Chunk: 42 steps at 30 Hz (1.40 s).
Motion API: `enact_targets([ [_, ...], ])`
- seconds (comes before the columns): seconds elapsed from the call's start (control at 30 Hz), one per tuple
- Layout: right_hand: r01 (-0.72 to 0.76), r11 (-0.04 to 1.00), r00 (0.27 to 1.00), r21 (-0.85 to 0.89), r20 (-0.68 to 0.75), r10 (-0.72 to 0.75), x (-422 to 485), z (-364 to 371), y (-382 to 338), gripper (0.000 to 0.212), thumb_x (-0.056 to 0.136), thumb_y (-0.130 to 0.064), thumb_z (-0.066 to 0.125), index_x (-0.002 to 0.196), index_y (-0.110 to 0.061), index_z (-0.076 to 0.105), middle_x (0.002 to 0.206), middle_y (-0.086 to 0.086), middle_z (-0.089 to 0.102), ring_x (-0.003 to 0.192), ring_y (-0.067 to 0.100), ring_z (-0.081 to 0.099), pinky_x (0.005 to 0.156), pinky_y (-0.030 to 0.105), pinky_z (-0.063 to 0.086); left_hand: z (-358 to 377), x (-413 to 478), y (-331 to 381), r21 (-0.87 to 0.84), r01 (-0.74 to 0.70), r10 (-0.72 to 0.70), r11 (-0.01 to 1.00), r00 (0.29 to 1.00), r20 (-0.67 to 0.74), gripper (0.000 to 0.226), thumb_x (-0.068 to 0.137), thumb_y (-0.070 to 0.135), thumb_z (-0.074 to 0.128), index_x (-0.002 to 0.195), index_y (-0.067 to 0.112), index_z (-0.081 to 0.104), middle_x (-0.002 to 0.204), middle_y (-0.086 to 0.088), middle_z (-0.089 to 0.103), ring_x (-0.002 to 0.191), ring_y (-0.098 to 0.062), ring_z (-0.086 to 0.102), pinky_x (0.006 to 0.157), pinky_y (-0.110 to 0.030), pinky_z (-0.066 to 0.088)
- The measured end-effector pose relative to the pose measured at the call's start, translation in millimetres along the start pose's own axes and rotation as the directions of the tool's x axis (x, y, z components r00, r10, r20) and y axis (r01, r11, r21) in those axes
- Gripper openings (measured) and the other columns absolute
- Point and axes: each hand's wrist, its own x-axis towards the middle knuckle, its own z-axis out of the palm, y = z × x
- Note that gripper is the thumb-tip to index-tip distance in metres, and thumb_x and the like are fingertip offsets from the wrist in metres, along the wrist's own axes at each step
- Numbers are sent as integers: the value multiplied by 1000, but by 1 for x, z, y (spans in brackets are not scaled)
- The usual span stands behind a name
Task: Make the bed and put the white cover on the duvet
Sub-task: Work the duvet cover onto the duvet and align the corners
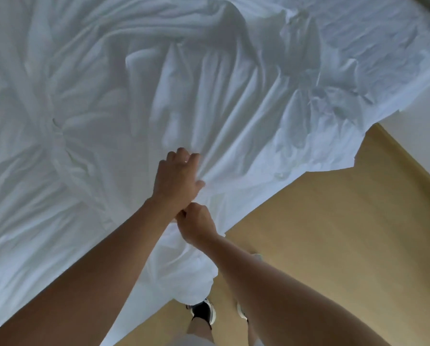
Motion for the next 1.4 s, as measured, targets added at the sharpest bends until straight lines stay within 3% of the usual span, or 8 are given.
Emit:
enact_targets([
  [0.2, 12, 990, 954, 139, -298, 31, 8, -66, 16, 46, 97, -49, 58, 66, -16, 55, 60, -2, 57, 62, 16, 55, 62, 34, 43, 10, 19, -18, -311, 195, -194, 930, 980, 33, 8, 88, 11, 71, 81, 10, 67, 71, -4, 61, 72, -30, 58, 68, -33, 42],
  [0.3, -27, 825, 709, 565, -571, 414, 38, -129, 31, 42, 95, -59, 57, 90, -18, 63, 80, -7, 65, 82, 14, 64, 74, 27, 43, 9, 11, -41, -291, 280, -288, 915, 958, 16, 26, 81, 9, 77, 66, 16, 56, 68, -5, 58, 70, -33, 60, 66, -35, 46],
  [0.4, -29, 361, 467, 932, -307, 829, 78, -198, 58, 76, 82, -81, 52, 119, -16, 61, 105, -2, 63, 100, 27, 61, 87, 35, 49, -2, 10, -63, -252, 419, -430, 872, 903, 12, 25, 80, 7, 75, 68, 13, 55, 73, -12, 60, 75, -39, 63, 69, -41, 50],
  [0.57, -27, -107, 573, 994, 103, 813, 124, -274, 138, 96, 58, -93, 63, 133, -34, 59, 133, -8, 58, 109, 20, 61, 98, 35, 48, -9, 58, 40, -96, 94, -119, 991, 944, -306, 38, 72, 8, 69, 109, 8, 63, 104, -19, 55, 90, -40, 54, 76, -46, 44],
  [0.87, -155, 349, 708, 924, -142, 691, 175, -378, 190, 31, 94, -41, 62, 115, -17, 64, 93, -4, 63, 88, 22, 57, 73, 33, 51, 33, 205, 205, 24, -122, 115, 992, 974, 195, 14, 89, 9, 65, 101, 16, 68, 102, -6, 66, 97, -30, 63, 83, -34, 44],
  [1.17, 167, 813, 619, 558, -701, 354, 239, -544, 135, 43, 104, -36, 47, 116, 1, 63, 112, 16, 69, 109, 31, 62, 90, 30, 43, -16, 268, 233, -292, -148, 69, 945, 962, -263, 16, 82, 0, 75, 74, 8, 64, 73, -3, 59, 62, -22, 56, 58, -32, 47],
  [1.27, 211, 853, 754, 478, -635, 169, 248, -517, 135, 34, 100, -47, 50, 85, -17, 57, 80, -3, 58, 85, 22, 56, 86, 41, 49, -10, 238, 193, -239, -8, -29, 971, 989, -148, 22, 79, -3, 78, 73, 11, 63, 71, 1, 58, 62, -20, 56, 59, -30, 44],
  [1.4, 92, 902, 888, 421, -445, 117, 224, -420, 163, 66, 81, -73, 63, 133, -32, 58, 129, 4, 59, 128, 24, 49, 113, 45, 38, -2, 186, 131, -104, 144, -134, 984, 986, 103, 44, 72, -3, 84, 67, 28, 52, 64, 10, 49, 57, -16, 49, 58, -27, 35],
])
